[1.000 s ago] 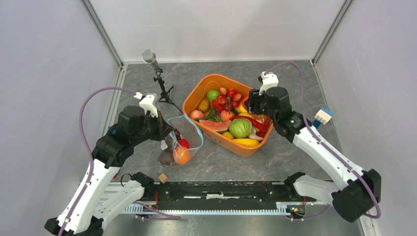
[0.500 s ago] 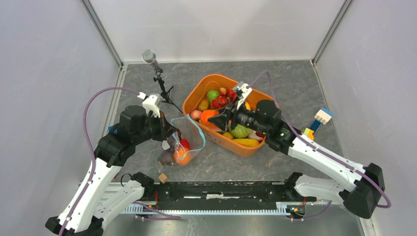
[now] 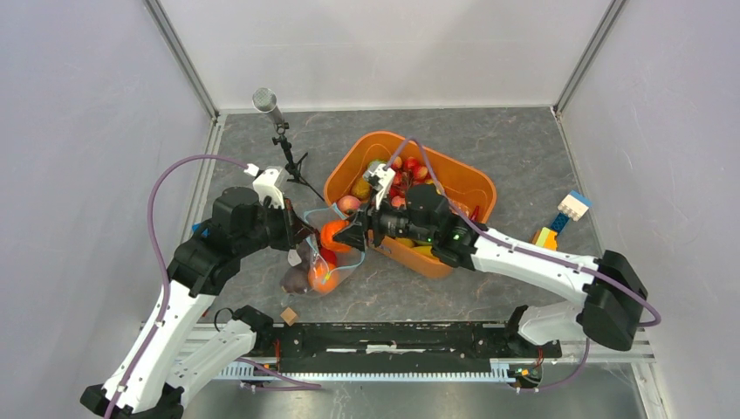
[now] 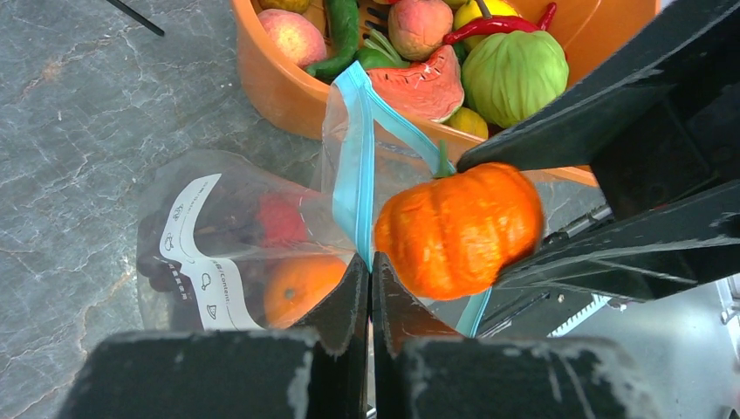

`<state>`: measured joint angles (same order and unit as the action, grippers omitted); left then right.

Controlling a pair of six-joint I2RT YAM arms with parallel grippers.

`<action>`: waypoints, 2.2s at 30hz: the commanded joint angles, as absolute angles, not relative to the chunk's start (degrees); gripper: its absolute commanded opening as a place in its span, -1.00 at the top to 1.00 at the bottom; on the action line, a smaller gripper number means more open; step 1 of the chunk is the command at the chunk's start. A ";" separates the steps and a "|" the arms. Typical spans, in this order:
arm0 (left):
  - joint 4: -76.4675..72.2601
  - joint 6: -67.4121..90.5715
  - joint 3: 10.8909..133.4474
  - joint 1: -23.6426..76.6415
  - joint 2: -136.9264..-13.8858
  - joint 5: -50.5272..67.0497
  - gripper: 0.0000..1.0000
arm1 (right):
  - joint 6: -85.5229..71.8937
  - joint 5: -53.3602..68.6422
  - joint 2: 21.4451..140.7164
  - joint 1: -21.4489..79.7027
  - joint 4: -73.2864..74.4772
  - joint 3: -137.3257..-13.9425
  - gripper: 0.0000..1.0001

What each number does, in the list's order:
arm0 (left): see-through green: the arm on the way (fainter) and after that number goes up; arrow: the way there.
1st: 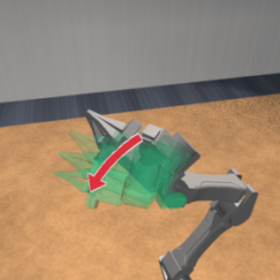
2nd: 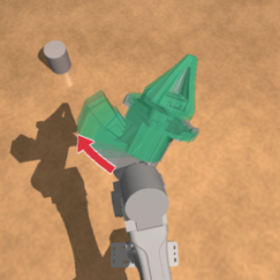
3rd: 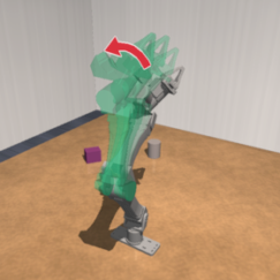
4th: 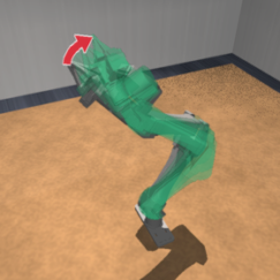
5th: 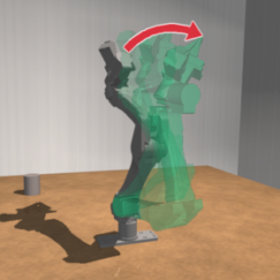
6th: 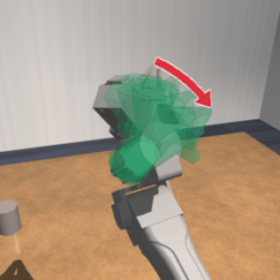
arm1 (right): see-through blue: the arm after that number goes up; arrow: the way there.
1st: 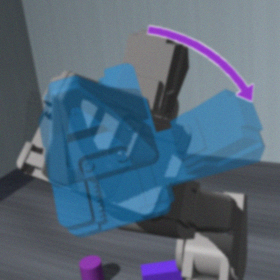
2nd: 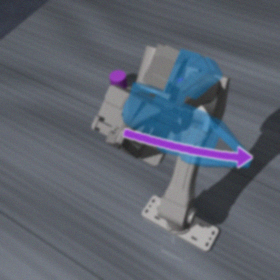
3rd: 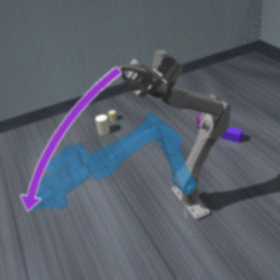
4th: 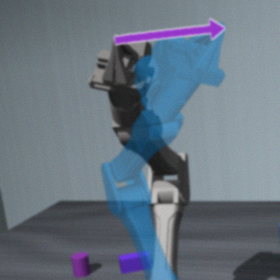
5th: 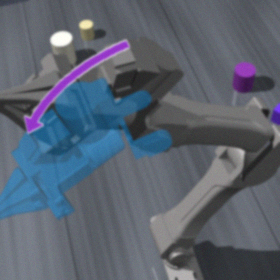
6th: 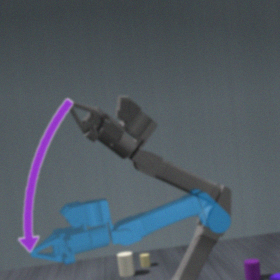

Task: Place the food in the zip-top bag and seal the zipper

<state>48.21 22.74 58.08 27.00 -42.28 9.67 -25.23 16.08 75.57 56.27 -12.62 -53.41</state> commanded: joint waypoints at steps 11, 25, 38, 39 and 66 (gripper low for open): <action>44.74 25.49 60.47 26.81 -40.42 11.08 0.96 | -18.41 17.08 79.46 58.45 -10.75 -61.09 -0.47; 44.46 25.57 59.52 26.80 -40.23 10.89 0.96 | -14.56 2.45 70.34 58.45 -5.27 -57.79 -0.56; 44.47 25.14 59.81 26.81 -40.69 10.99 0.95 | -9.32 -20.74 65.23 42.12 24.15 -57.02 -0.54; 44.42 25.14 59.61 26.85 -40.69 10.90 0.96 | -8.62 -20.57 64.79 40.47 25.44 -56.77 -0.45; 44.77 25.20 58.57 26.81 -39.80 11.17 0.96 | 4.32 7.23 78.19 25.33 27.18 -52.20 -0.28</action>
